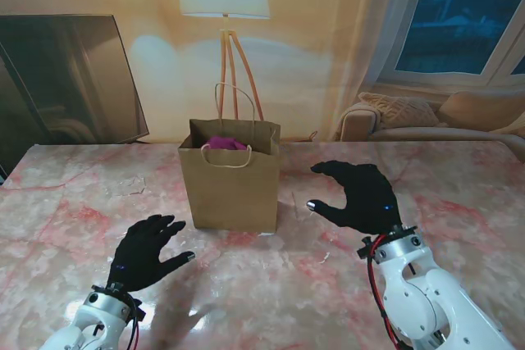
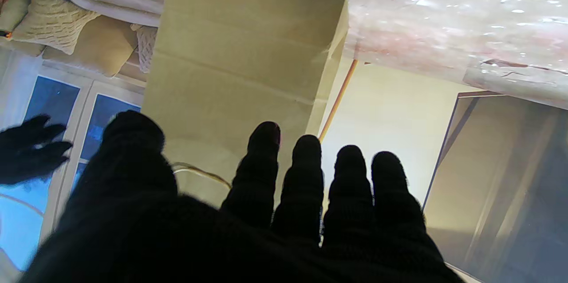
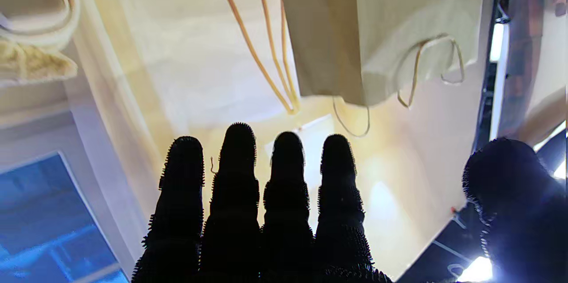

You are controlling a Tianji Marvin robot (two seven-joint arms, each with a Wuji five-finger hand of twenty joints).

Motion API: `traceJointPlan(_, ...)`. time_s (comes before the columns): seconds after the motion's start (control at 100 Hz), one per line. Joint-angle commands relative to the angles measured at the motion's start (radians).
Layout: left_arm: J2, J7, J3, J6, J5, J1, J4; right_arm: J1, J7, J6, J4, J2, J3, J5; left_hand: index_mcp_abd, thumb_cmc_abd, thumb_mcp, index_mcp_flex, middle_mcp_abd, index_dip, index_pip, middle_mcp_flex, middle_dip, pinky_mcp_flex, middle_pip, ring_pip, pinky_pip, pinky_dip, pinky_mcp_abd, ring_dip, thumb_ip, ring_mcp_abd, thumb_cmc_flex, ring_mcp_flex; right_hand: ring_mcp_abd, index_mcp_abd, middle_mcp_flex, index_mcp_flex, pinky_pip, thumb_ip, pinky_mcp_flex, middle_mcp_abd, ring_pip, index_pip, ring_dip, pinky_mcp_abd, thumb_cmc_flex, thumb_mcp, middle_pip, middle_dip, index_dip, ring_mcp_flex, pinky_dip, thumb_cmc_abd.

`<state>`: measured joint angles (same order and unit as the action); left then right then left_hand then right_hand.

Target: Fold the socks and the shorts into the kraft paper bag

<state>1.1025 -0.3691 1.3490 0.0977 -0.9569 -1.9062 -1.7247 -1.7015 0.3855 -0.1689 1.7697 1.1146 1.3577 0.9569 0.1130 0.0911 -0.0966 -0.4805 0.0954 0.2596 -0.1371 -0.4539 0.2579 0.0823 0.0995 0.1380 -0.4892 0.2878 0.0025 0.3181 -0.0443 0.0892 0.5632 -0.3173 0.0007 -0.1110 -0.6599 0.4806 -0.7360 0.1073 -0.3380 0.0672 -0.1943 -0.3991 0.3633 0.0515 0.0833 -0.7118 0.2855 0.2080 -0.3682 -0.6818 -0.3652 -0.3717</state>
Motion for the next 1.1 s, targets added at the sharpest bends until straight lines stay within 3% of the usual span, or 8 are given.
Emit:
traceJointPlan(0.0, 0.009, -0.005, -0.010, 0.009, 0.003, -0.001, -0.021, -0.034, -0.005, -0.013, -0.044, 0.001, -0.002, -0.013, 0.013, -0.036, 0.028, 0.039, -0.008, -0.011, 0.033, 0.046, -0.016, 0.009, -0.020, 0.000, -0.019, -0.002, -0.030, -0.013, 0.076, -0.027, -0.029, -0.002, -0.028, 0.022, 0.034, -0.040, 0.038, -0.042, 0.029, -0.017, 0.035, 0.029, -0.025, -0.042, -0.061, 0.032, -0.031, -0.023, 0.021, 0.041, 0.049, 0.036)
traceJointPlan(0.21, 0.015, -0.041, -0.032, 0.019, 0.010, -0.011, -0.039, -0.063, 0.007, -0.100, -0.146, 0.008, -0.009, -0.089, 0.008, -0.046, 0.033, 0.067, -0.014, -0.022, 0.044, 0.079, -0.028, 0.041, -0.025, 0.004, -0.067, 0.017, -0.033, -0.022, 0.084, -0.036, -0.039, -0.001, -0.045, 0.084, 0.124, -0.181, 0.075, -0.062, 0.078, -0.024, 0.072, 0.145, -0.067, -0.070, -0.132, 0.043, -0.173, -0.092, 0.099, 0.145, 0.089, 0.123)
traceJointPlan(0.36, 0.018, -0.068, -0.047, 0.031, 0.017, -0.019, -0.044, -0.075, 0.027, -0.180, -0.199, 0.015, -0.011, -0.134, 0.025, -0.057, 0.037, 0.064, -0.007, -0.026, 0.044, 0.072, -0.030, 0.042, -0.017, 0.005, -0.077, 0.019, -0.040, -0.028, 0.089, -0.046, -0.048, -0.005, -0.062, 0.122, 0.138, -0.229, 0.147, -0.060, 0.140, -0.031, 0.098, 0.183, -0.097, -0.112, -0.169, 0.074, -0.295, -0.157, 0.135, 0.223, 0.121, 0.183)
traceJointPlan(0.56, 0.028, -0.138, -0.075, 0.057, 0.029, -0.025, -0.034, -0.096, 0.028, -0.257, -0.230, 0.022, -0.002, -0.176, 0.029, -0.068, 0.041, 0.042, -0.004, -0.031, 0.038, 0.052, -0.029, 0.055, -0.007, 0.009, -0.082, 0.018, -0.062, -0.040, 0.092, -0.057, -0.061, -0.022, -0.059, 0.157, 0.160, -0.230, 0.192, -0.048, 0.164, -0.052, 0.107, 0.195, -0.114, -0.128, -0.240, 0.112, -0.301, -0.170, 0.150, 0.261, 0.137, 0.247)
traceJointPlan(1.09, 0.030, -0.135, -0.096, 0.101, 0.051, -0.013, -0.033, -0.126, 0.046, -0.241, -0.229, 0.022, -0.007, -0.165, 0.025, -0.081, 0.056, 0.029, -0.007, -0.032, 0.027, 0.037, -0.030, 0.061, -0.006, 0.016, -0.085, 0.015, -0.061, -0.050, 0.095, -0.056, -0.090, -0.033, -0.062, 0.099, 0.136, -0.204, 0.180, -0.057, 0.160, -0.033, 0.091, 0.166, -0.109, -0.094, -0.176, 0.110, -0.297, -0.171, 0.138, 0.247, 0.112, 0.235)
